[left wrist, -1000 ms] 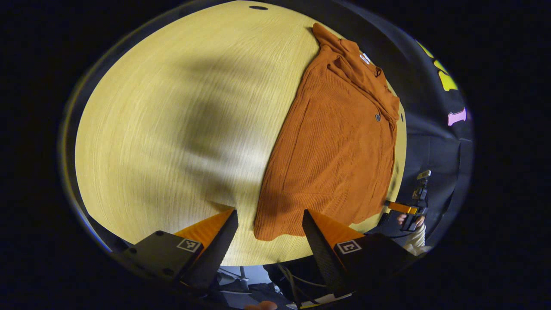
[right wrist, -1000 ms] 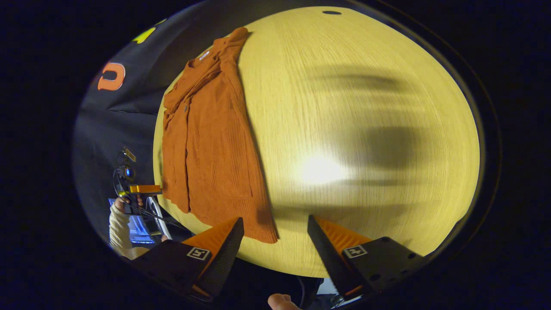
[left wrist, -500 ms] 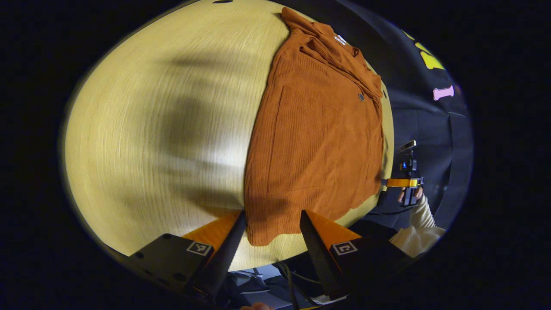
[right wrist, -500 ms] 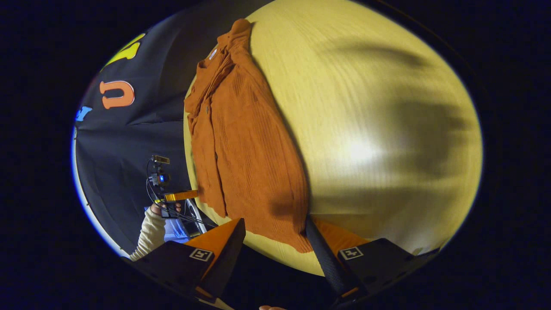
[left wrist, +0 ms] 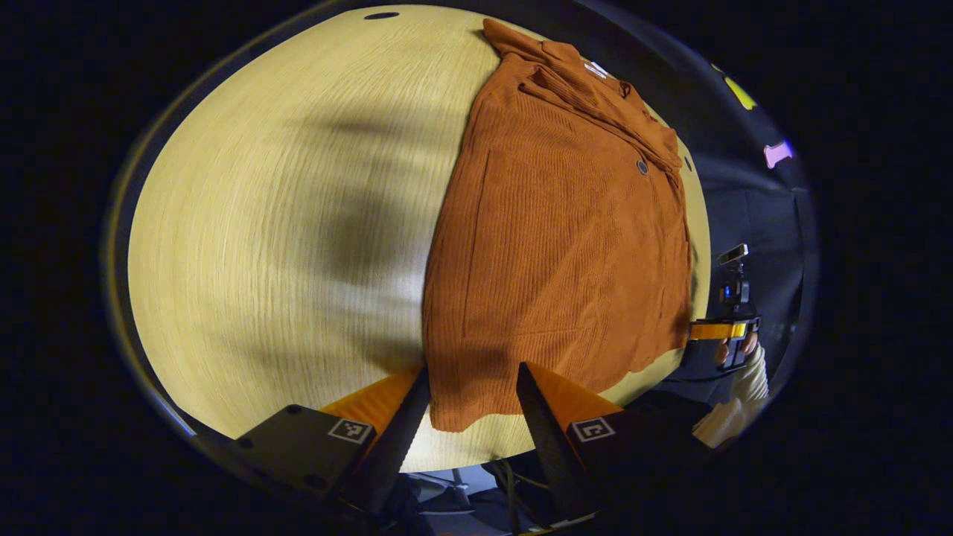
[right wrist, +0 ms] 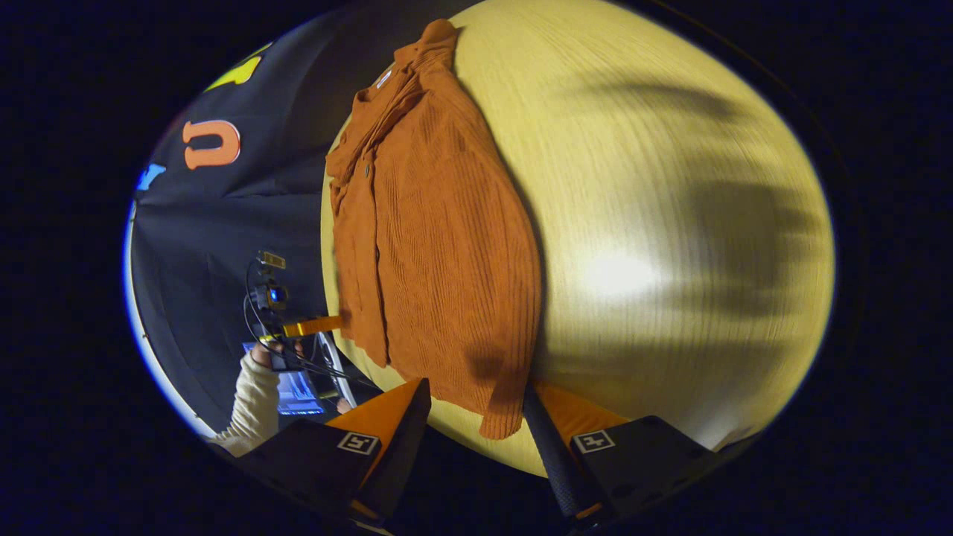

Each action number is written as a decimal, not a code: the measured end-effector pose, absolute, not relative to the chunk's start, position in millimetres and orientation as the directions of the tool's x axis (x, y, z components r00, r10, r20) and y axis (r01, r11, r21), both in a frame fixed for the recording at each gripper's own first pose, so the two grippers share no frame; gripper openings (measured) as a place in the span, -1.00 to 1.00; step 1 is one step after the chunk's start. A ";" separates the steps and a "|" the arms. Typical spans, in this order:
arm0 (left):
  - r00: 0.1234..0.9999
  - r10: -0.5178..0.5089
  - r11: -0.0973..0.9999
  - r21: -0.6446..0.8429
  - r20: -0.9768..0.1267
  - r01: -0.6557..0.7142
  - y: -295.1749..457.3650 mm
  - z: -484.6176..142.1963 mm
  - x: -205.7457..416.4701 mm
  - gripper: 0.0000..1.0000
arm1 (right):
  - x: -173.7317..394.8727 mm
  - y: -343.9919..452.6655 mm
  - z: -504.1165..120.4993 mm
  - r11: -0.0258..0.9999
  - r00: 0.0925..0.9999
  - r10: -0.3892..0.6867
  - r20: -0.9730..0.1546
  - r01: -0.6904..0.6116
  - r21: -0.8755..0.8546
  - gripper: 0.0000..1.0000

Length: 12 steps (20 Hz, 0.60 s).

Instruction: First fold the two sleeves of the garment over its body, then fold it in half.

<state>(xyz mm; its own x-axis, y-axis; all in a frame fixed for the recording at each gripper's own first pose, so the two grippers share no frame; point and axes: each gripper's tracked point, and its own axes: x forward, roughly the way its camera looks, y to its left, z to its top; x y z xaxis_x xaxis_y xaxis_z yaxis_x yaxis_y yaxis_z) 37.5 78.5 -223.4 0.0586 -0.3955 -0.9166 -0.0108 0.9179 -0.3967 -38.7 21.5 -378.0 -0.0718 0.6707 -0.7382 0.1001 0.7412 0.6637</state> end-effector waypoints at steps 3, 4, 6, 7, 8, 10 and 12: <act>0.030 -0.318 0.948 -0.318 -0.948 0.015 61.6 -221.2 28.4 0.62 | -43.1 15.1 -391.8 0.746 -0.043 0.665 -0.745 0.035 0.665 -0.13; 0.018 -0.287 0.958 -0.286 -0.958 0.026 59.0 -219.9 26.9 0.60 | -42.5 16.7 -391.2 0.733 -0.037 0.680 -0.733 0.038 0.679 -0.48; 0.003 -0.199 0.978 -0.199 -0.980 0.063 68.0 -226.7 28.7 0.56 | -42.3 19.2 -393.5 0.741 -0.041 0.671 -0.740 0.058 0.669 -0.49; -0.001 -0.150 0.985 -0.149 -0.989 0.087 72.6 -229.7 28.0 0.51 | -43.3 16.6 -393.9 0.745 -0.042 0.667 -0.744 0.049 0.665 -0.49; 0.005 -0.130 0.987 -0.129 -0.991 0.099 73.0 -230.1 28.8 0.29 | -42.9 14.1 -393.5 0.751 -0.043 0.660 -0.750 0.035 0.659 -0.81; 0.017 -0.117 0.988 -0.114 -0.993 0.100 73.9 -228.9 29.6 0.04 | -45.4 14.5 -396.6 0.763 -0.043 0.646 -0.762 0.029 0.646 -0.85; 0.048 -0.125 0.988 -0.120 -0.991 0.094 74.6 -226.3 29.1 -0.01 | -51.2 20.9 -400.3 0.768 -0.034 0.640 -0.768 0.023 0.639 -0.85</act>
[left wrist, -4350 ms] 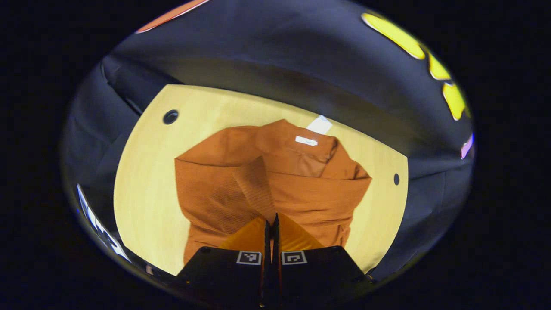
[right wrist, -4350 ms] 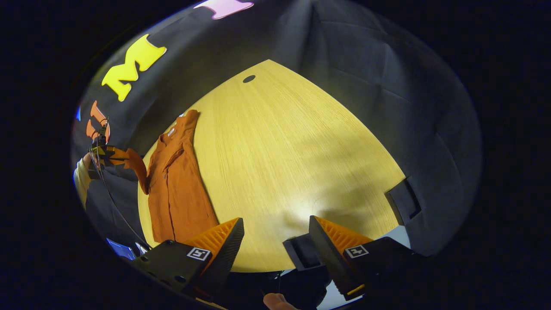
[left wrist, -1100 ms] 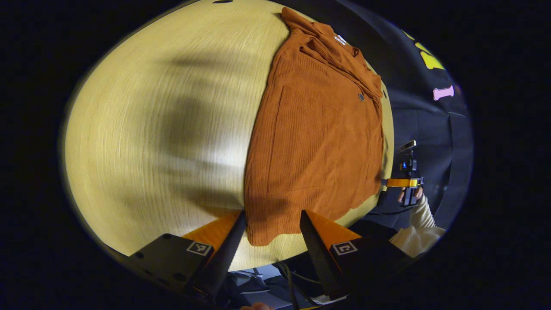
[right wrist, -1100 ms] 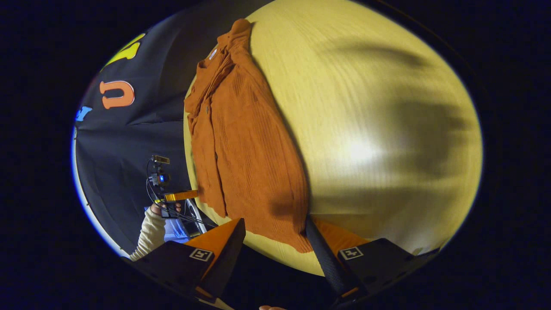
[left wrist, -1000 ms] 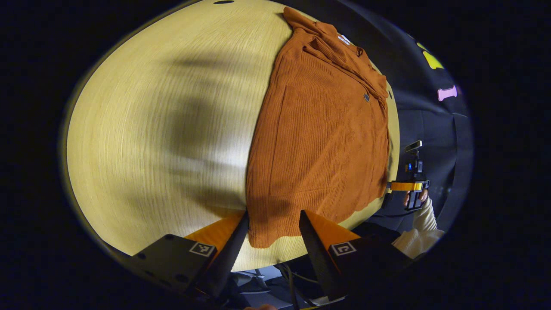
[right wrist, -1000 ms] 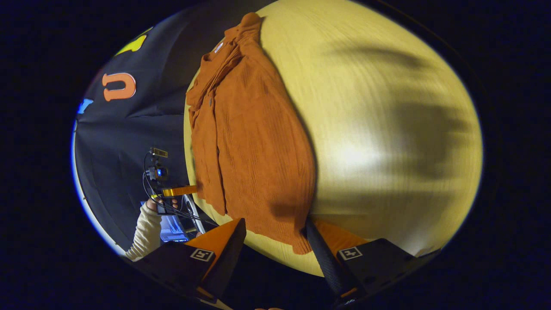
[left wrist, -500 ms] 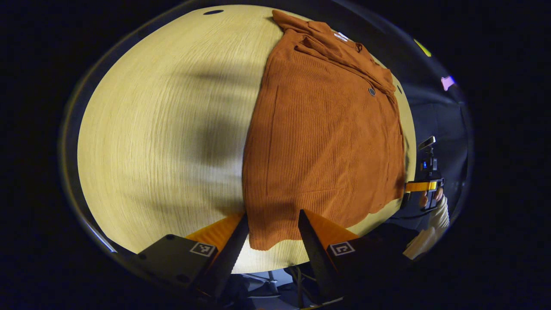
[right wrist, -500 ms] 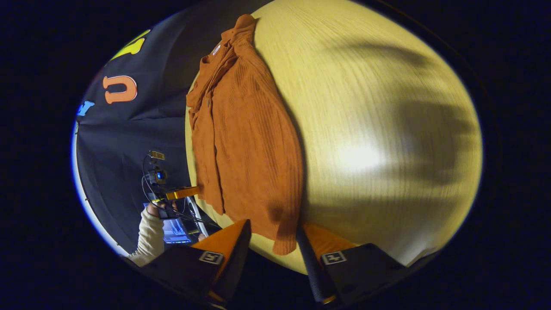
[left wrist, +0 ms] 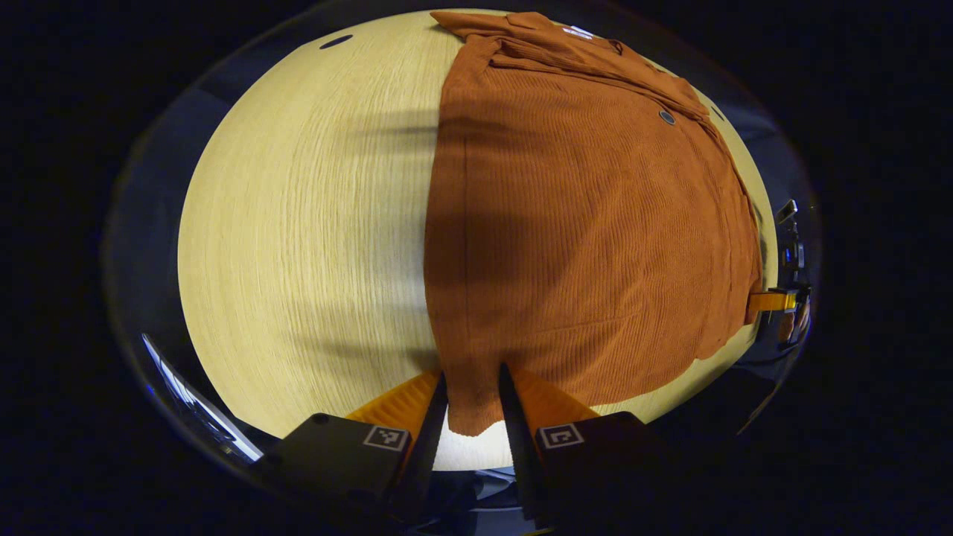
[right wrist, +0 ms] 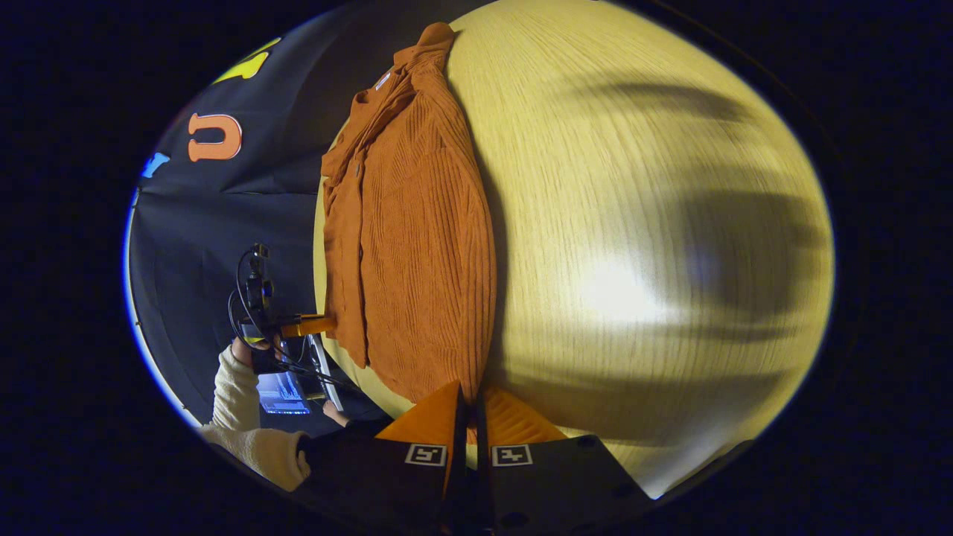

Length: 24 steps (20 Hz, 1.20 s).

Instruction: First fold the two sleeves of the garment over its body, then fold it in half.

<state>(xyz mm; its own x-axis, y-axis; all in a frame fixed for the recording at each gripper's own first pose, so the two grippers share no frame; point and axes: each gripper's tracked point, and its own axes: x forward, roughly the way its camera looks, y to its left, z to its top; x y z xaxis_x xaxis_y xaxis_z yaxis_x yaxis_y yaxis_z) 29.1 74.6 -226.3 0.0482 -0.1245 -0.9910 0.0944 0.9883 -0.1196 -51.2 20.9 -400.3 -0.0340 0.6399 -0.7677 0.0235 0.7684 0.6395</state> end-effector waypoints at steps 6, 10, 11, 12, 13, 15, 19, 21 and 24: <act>-0.003 -0.297 0.955 -0.297 -0.955 0.013 62.8 -227.6 28.3 -0.87 | -49.9 12.6 -395.5 0.813 -0.041 0.580 -0.814 -0.033 0.581 -0.94; -0.004 -0.303 0.953 -0.303 -0.953 0.021 60.4 -222.3 21.4 -0.94 | -44.4 9.2 -383.0 0.857 0.024 0.492 -0.870 -0.188 0.480 -0.94; 0.007 -0.289 0.957 -0.288 -0.957 0.041 61.2 -220.6 18.2 -0.94 | -43.6 14.5 -375.1 0.852 0.031 0.500 -0.865 -0.195 0.486 -0.92; 0.024 -0.276 0.961 -0.275 -0.961 0.036 61.7 -217.1 19.7 -0.94 | -44.6 18.4 -364.9 0.845 0.031 0.512 -0.858 -0.196 0.497 -0.94; 0.046 -0.276 0.961 -0.275 -0.960 0.028 59.3 -211.4 21.7 -0.94 | -43.5 20.2 -356.6 0.842 0.039 0.520 -0.853 -0.190 0.504 -0.94; 0.090 -0.305 0.952 -0.305 -0.948 0.013 50.7 -193.5 23.7 -0.94 | -39.1 25.9 -335.9 0.835 0.056 0.536 -0.843 -0.182 0.519 -0.94; 0.183 -0.374 0.927 -0.374 -0.909 0.039 35.5 -148.9 40.8 -0.94 | -13.7 41.6 -295.8 0.818 0.106 0.565 -0.818 -0.198 0.539 -0.94; 0.228 -0.403 0.914 -0.402 -0.886 0.051 29.8 -126.6 60.6 -0.94 | 9.2 56.8 -271.3 0.804 0.137 0.588 -0.797 -0.202 0.559 -0.94; 0.292 -0.447 0.890 -0.453 -0.846 0.052 19.7 -92.5 100.5 -0.94 | 49.7 75.2 -237.6 0.790 0.178 0.607 -0.774 -0.243 0.564 -0.93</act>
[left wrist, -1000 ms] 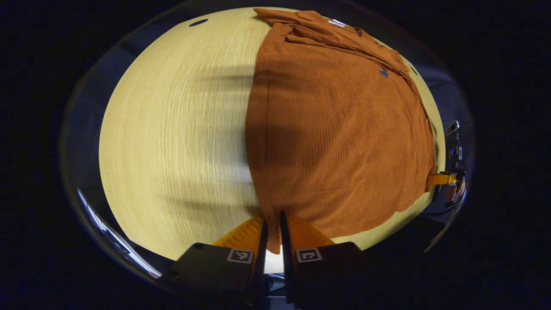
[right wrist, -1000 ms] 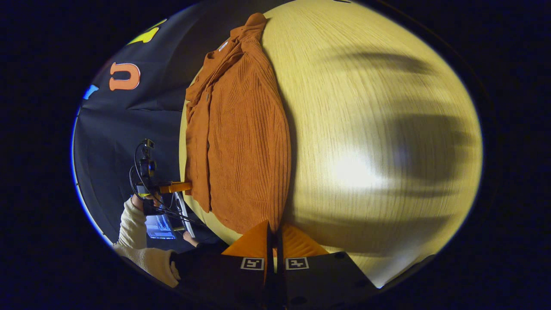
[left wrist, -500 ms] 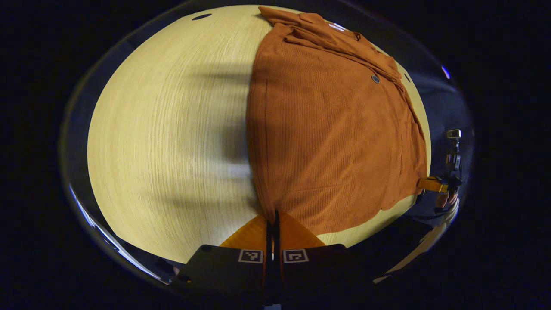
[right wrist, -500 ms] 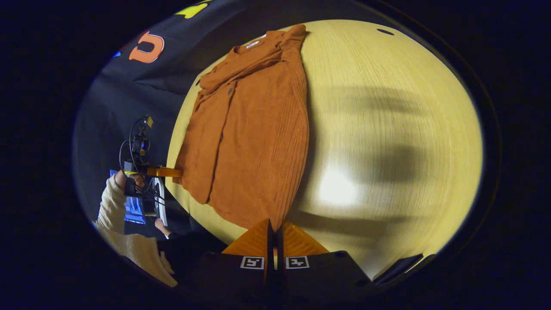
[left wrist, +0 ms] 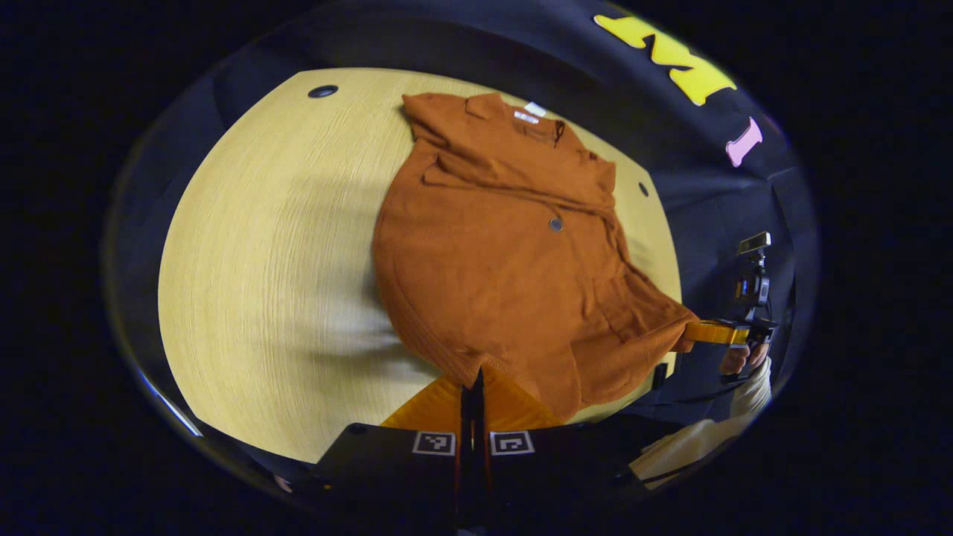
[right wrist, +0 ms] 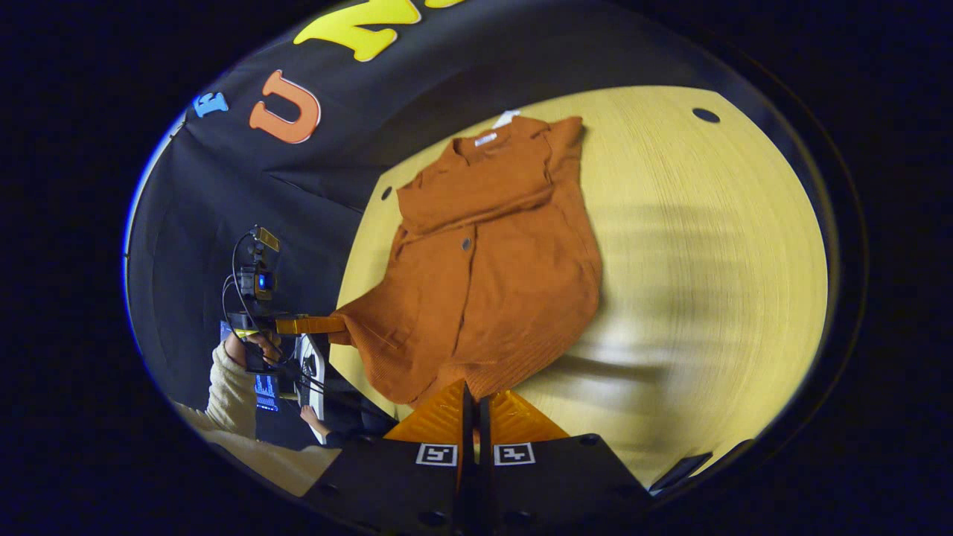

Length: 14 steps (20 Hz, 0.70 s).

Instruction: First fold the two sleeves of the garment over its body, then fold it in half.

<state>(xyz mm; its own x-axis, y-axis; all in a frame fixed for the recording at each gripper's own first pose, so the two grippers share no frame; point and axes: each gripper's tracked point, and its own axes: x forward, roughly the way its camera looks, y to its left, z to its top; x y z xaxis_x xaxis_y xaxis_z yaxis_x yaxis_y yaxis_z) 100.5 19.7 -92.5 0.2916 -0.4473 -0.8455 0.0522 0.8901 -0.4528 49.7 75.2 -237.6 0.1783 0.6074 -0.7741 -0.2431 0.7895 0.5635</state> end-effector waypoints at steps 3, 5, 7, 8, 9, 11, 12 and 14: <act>0.329 -0.426 0.902 -0.425 -0.843 0.076 25.5 -65.9 140.8 -0.94 | 96.5 85.6 -216.0 0.802 0.206 0.586 -0.784 -0.292 0.522 -0.94; 0.352 -0.428 0.901 -0.425 -0.832 0.091 22.7 -55.3 177.0 -0.94 | 136.4 100.8 -200.9 0.798 0.233 0.595 -0.769 -0.286 0.531 -0.93; 0.370 -0.436 0.896 -0.434 -0.820 0.092 15.9 -50.4 211.5 -0.94 | 175.5 107.2 -188.9 0.796 0.269 0.602 -0.752 -0.275 0.539 -0.94; 0.382 -0.414 0.906 -0.412 -0.826 0.092 17.0 -49.1 230.4 -0.94 | 198.1 110.9 -186.9 0.799 0.288 0.599 -0.747 -0.272 0.535 -0.94; 0.400 -0.379 0.923 -0.373 -0.835 0.096 23.0 -51.0 250.3 -0.94 | 216.7 113.4 -189.4 0.807 0.308 0.589 -0.747 -0.258 0.531 -0.94; 0.440 -0.349 0.934 -0.344 -0.828 0.094 23.0 -47.3 290.5 -0.94 | 254.9 123.1 -193.7 0.815 0.334 0.580 -0.743 -0.236 0.530 -0.94; 0.457 -0.337 0.938 -0.335 -0.823 0.089 24.4 -45.9 313.7 -0.94 | 275.7 124.8 -198.5 0.820 0.348 0.572 -0.743 -0.228 0.525 -0.94; 0.501 -0.316 0.941 -0.335 -0.806 0.055 26.6 -48.5 358.5 -0.94 | 319.1 130.0 -207.8 0.817 0.387 0.570 -0.725 -0.174 0.550 -0.94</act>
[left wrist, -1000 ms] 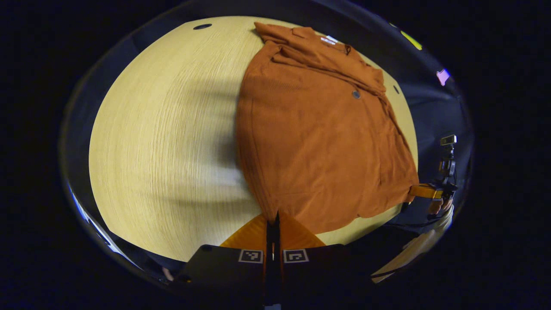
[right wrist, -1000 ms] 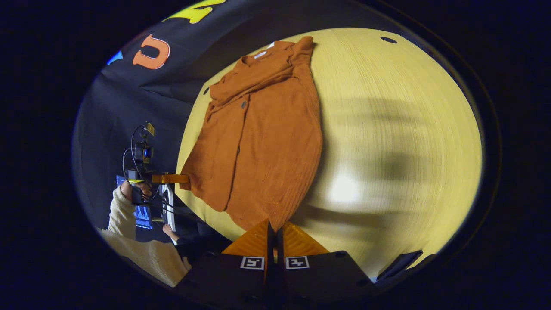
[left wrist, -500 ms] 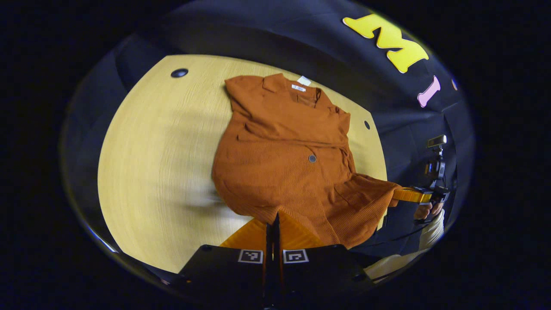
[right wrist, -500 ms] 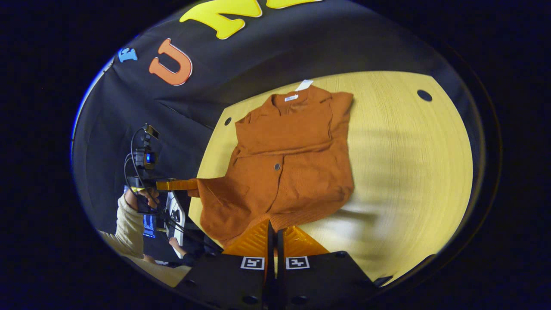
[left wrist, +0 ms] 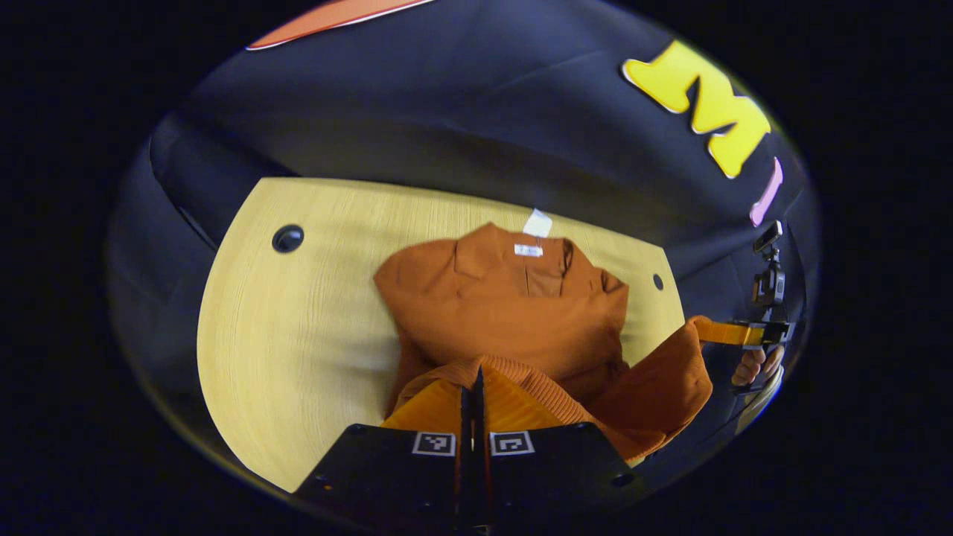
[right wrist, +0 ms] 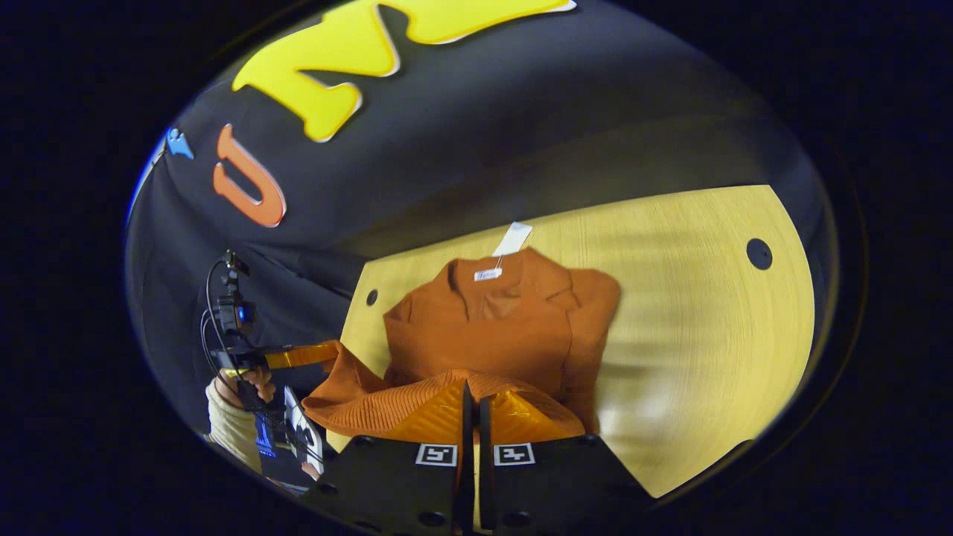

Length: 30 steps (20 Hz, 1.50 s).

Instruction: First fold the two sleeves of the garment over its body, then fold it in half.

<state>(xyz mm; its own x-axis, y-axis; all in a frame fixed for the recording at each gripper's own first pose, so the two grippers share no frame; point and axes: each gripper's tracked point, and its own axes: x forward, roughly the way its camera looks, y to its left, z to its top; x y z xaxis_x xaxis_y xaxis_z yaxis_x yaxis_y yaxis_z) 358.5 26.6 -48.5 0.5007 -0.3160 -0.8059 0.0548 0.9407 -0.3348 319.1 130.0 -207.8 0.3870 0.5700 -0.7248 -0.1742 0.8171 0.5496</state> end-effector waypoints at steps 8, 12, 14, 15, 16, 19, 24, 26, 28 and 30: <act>0.489 -0.236 0.932 -0.338 -0.840 -0.130 42.8 -158.1 462.8 -0.94 | 419.3 89.0 -320.1 0.797 0.425 0.452 -0.784 0.203 0.569 -0.94; 0.505 -0.243 0.914 -0.370 -0.828 -0.167 52.4 -179.6 475.6 -0.94 | 425.9 38.5 -317.0 0.743 0.448 0.461 -0.766 0.278 0.609 -0.90; 0.511 -0.261 0.910 -0.385 -0.819 -0.152 51.3 -178.2 478.6 -0.95 | 426.7 31.5 -316.8 0.732 0.446 0.472 -0.761 0.283 0.620 -0.85; 0.518 -0.270 0.908 -0.394 -0.812 -0.144 49.7 -176.4 480.9 -0.95 | 428.2 31.7 -315.2 0.727 0.455 0.471 -0.756 0.286 0.625 -0.89; 0.527 -0.282 0.905 -0.405 -0.802 -0.131 48.9 -173.9 482.9 -0.85 | 429.7 33.3 -319.1 0.733 0.466 0.449 -0.762 0.296 0.613 -0.84; 0.555 -0.309 0.885 -0.448 -0.772 -0.129 45.9 -167.4 489.6 -0.94 | 430.8 46.5 -321.6 0.723 0.488 0.445 -0.751 0.299 0.623 -0.81; 0.604 -0.420 0.793 -0.597 -0.678 -0.119 29.7 -145.9 500.9 -0.91 | 432.1 48.4 -319.7 0.658 0.523 0.463 -0.716 0.338 0.672 -0.48; 0.603 -0.426 0.779 -0.612 -0.674 -0.134 32.8 -146.2 499.7 -0.84 | 435.0 50.7 -311.3 0.629 0.532 0.493 -0.689 0.329 0.704 -0.19; 0.625 -0.430 0.745 -0.647 -0.651 -0.160 29.5 -142.3 504.0 -0.70 | 436.6 56.7 -297.9 0.627 0.540 0.511 -0.669 0.298 0.720 0.60; 0.657 -0.452 0.686 -0.706 -0.604 -0.177 22.8 -134.3 510.9 -0.51 | 438.1 60.3 -283.7 0.651 0.553 0.504 -0.663 0.262 0.713 0.88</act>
<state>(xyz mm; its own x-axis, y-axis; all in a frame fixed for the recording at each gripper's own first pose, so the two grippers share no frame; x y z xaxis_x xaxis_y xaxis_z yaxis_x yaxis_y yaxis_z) 510.9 22.8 -134.3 0.6570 -0.4515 -0.6037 -0.1767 0.6862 -0.7056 438.1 60.3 -283.7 0.5534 0.5041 -0.6631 0.2616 0.6506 0.7130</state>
